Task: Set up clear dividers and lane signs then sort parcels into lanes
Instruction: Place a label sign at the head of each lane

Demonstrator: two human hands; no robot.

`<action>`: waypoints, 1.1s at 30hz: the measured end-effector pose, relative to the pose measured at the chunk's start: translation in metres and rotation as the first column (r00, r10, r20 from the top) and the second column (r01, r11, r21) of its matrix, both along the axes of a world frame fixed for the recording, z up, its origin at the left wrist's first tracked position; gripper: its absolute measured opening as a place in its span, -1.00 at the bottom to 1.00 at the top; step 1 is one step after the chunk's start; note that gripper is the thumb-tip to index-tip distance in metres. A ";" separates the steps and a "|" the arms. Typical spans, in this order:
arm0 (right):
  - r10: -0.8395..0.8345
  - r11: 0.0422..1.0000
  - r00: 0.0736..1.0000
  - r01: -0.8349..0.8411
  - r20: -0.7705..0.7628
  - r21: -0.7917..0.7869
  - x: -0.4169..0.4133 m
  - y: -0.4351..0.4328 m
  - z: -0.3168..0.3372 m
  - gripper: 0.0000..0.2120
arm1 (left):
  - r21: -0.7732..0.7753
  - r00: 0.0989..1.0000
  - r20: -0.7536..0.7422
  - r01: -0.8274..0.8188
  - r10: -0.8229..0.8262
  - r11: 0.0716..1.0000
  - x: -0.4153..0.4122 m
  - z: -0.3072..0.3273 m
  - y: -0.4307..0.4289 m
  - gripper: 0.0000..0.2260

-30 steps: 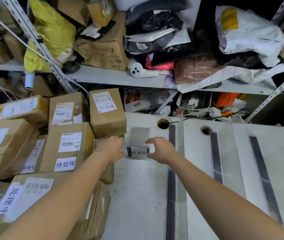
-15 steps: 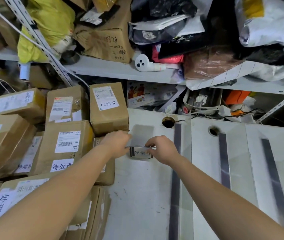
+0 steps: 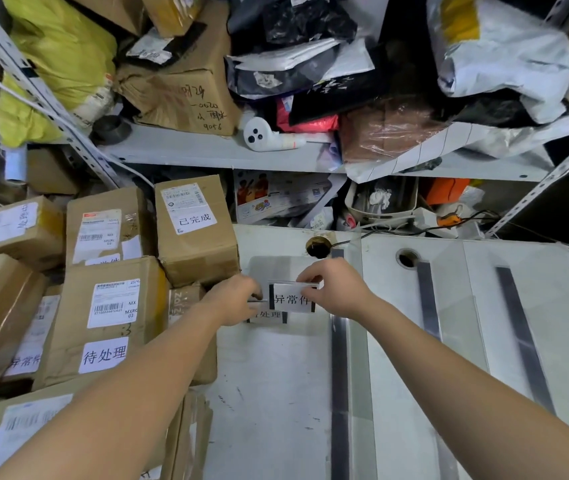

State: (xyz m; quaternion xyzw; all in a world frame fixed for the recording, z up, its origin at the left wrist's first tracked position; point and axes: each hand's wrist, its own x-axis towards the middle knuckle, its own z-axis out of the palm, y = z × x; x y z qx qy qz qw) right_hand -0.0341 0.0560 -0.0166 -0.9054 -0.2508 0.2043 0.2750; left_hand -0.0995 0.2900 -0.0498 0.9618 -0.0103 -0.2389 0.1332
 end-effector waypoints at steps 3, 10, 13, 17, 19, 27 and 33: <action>-0.005 1.000 1.000 0.005 0.004 0.021 0.000 -0.007 0.001 -0.86 | -0.040 1.000 0.010 -0.011 0.012 0.999 0.000 -0.007 -0.002 -0.81; -0.013 0.998 0.999 0.010 0.052 0.066 -0.001 -0.016 0.005 -0.84 | -0.079 0.997 0.047 -0.061 0.065 0.995 0.000 -0.001 -0.001 -0.90; -0.016 0.996 0.997 0.009 0.070 0.092 0.000 -0.018 0.015 -0.84 | -0.113 0.995 0.063 -0.075 0.082 0.991 0.002 0.012 0.002 -0.93; -0.032 0.988 0.995 0.018 0.095 0.152 -0.001 -0.022 0.031 -0.84 | -0.164 0.992 0.100 -0.064 0.081 0.984 -0.002 0.029 0.009 -0.92; -0.047 0.984 0.992 0.026 0.114 0.178 -0.002 -0.025 0.038 -0.85 | -0.208 0.987 0.130 -0.067 0.095 0.976 -0.006 0.042 0.010 -0.95; -0.097 0.969 0.985 0.060 0.143 0.240 -0.012 -0.043 0.081 -0.84 | -0.334 0.961 0.210 -0.101 0.179 0.937 -0.030 0.098 -0.002 -0.82; -0.185 0.944 0.959 0.113 0.213 0.311 -0.029 -0.067 0.112 -0.81 | -0.332 0.950 0.248 -0.100 0.189 0.938 -0.045 0.131 -0.016 -0.78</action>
